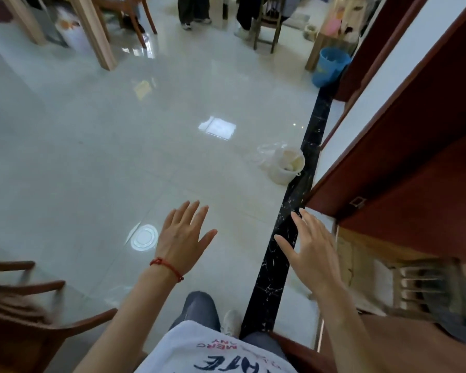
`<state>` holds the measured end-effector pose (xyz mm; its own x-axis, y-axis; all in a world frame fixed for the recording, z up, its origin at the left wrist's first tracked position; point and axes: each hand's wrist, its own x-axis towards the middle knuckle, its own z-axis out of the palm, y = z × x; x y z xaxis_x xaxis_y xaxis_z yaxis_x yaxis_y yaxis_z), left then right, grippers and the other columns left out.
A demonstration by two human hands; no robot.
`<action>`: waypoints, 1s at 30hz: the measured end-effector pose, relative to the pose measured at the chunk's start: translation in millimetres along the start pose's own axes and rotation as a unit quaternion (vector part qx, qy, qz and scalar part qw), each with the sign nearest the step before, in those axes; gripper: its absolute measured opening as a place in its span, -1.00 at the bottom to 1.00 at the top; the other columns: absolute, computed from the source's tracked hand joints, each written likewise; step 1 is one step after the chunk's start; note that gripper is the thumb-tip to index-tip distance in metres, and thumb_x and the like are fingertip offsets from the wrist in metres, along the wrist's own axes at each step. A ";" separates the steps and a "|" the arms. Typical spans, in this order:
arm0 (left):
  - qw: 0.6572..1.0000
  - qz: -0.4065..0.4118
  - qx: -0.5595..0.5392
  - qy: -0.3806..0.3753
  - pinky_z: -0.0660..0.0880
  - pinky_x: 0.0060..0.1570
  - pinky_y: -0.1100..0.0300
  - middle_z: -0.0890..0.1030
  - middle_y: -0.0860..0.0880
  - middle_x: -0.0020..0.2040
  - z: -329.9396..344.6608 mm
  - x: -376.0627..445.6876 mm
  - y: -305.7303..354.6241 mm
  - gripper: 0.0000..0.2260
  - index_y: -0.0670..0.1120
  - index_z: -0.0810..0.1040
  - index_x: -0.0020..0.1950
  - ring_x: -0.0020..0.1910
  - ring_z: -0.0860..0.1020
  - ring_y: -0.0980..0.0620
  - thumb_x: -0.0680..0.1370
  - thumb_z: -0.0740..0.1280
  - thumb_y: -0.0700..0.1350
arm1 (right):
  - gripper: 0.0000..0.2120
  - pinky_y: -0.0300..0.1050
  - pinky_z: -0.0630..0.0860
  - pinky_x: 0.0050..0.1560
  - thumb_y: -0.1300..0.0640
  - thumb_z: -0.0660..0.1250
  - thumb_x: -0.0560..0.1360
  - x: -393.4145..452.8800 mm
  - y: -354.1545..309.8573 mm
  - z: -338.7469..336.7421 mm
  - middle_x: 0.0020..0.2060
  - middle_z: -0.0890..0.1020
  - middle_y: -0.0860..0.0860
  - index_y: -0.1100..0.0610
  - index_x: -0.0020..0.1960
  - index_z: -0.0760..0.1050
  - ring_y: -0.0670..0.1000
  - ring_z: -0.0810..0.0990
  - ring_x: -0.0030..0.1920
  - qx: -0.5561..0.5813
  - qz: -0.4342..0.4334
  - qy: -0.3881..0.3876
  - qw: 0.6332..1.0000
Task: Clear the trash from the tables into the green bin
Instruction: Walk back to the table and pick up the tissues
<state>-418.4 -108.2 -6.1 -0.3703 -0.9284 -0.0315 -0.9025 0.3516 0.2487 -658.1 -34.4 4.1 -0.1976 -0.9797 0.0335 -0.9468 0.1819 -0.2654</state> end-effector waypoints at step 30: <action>0.958 -0.273 -0.039 0.081 0.50 0.10 -0.12 0.59 -0.21 0.15 -42.6 295.9 -132.5 -0.37 -0.19 0.51 0.20 0.15 0.55 -0.22 0.58 -0.15 0.21 | -0.38 0.13 0.40 0.21 -0.26 0.04 0.47 446.3 -102.3 50.4 0.26 0.50 0.17 0.19 0.28 0.42 0.19 0.47 0.26 0.014 -0.287 -0.086 0.954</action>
<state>-399.1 -434.7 -7.2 0.1961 -0.9802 -0.0284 -0.9306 -0.1952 0.3097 -636.6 -494.5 -2.3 0.3989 -0.9167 0.0227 -0.8784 -0.3891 -0.2774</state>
